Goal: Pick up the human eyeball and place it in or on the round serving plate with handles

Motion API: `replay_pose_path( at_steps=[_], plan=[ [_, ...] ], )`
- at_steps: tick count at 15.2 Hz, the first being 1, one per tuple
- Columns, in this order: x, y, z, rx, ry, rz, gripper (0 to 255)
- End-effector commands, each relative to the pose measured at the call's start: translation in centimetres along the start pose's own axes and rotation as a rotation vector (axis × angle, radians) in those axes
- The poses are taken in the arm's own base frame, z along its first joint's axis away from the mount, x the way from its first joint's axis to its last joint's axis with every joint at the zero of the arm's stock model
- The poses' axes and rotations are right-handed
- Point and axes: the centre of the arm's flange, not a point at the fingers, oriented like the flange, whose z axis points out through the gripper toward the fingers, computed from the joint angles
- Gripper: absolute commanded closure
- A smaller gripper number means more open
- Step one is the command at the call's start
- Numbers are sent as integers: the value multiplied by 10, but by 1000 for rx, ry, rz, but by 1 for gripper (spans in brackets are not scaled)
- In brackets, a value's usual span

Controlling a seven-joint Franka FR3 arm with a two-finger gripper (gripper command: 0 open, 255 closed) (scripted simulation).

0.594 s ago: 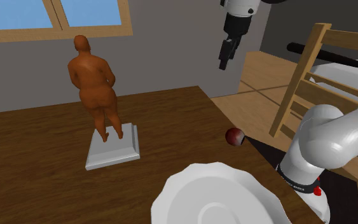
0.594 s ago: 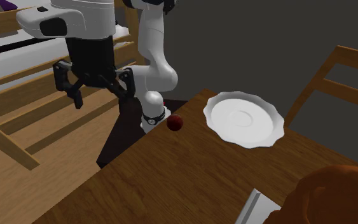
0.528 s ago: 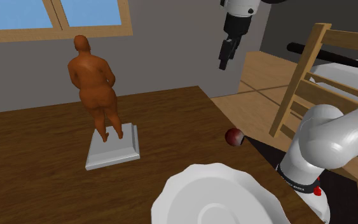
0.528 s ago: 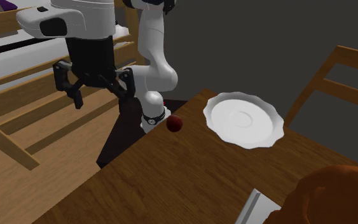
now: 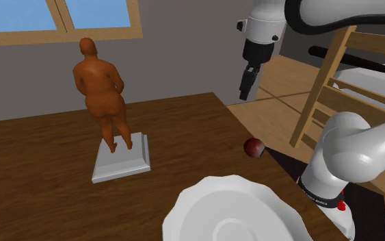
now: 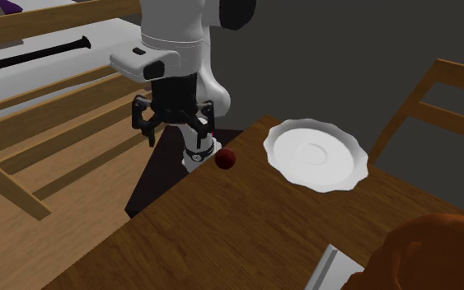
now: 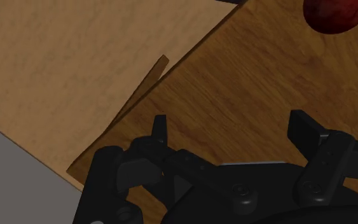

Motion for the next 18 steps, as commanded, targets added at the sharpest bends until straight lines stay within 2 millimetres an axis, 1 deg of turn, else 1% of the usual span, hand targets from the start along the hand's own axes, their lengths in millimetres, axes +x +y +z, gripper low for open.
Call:
replay_pose_path(
  at_steps=[1,11,12,18],
  plan=[
    [-6,-23,13,3,-11,-19,0],
    [-61,-124,65,20,-63,-115,0],
    [-61,-125,65,21,-63,-116,0],
    [-63,-126,97,21,-63,-116,0]
  ],
)
